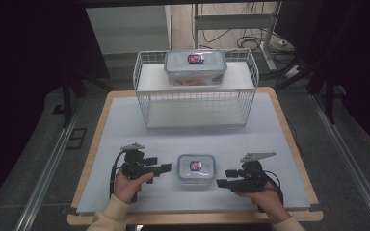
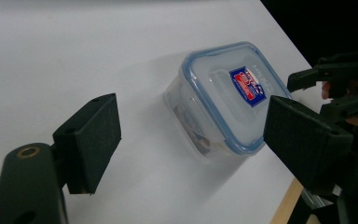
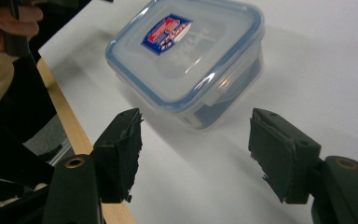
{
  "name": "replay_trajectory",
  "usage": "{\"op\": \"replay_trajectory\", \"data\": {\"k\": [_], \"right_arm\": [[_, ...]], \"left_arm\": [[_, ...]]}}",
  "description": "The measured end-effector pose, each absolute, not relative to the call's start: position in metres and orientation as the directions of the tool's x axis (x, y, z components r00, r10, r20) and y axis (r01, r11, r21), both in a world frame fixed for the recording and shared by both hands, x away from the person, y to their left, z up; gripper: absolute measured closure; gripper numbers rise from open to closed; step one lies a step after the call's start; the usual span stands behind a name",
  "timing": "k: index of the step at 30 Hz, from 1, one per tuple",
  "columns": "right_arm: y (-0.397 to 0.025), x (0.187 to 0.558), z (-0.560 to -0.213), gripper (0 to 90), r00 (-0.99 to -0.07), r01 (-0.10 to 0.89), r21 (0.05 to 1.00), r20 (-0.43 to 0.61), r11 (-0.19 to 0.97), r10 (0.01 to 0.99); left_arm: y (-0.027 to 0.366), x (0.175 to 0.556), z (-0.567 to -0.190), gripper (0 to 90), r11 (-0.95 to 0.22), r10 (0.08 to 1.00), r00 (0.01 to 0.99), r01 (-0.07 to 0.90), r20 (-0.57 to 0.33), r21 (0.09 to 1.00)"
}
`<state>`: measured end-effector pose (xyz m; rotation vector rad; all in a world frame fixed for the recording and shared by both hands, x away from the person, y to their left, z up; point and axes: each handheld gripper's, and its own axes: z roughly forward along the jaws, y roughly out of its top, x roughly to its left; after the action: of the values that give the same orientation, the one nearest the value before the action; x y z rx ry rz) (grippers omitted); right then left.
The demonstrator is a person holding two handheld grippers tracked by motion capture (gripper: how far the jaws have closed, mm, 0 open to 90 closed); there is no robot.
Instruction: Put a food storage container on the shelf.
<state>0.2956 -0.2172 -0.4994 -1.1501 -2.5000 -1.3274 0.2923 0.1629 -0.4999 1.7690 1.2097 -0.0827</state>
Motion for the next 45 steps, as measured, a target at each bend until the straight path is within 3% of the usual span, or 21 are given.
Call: {"op": "replay_trajectory", "data": {"k": [16,45], "right_arm": [[-0.223,0.305,-0.498,30.6,-0.677,0.688,0.672,0.46,0.274,0.574],[-0.197,0.341,-0.52,30.1,-0.582,0.787,0.583,0.592,0.202,0.557]], "left_arm": [[0.145,0.292,-0.508,18.1,-0.089,0.668,0.521,0.764,-0.531,0.638],[0.118,0.317,-0.533,24.1,-0.081,0.581,0.483,0.835,-0.655,0.544]]}}
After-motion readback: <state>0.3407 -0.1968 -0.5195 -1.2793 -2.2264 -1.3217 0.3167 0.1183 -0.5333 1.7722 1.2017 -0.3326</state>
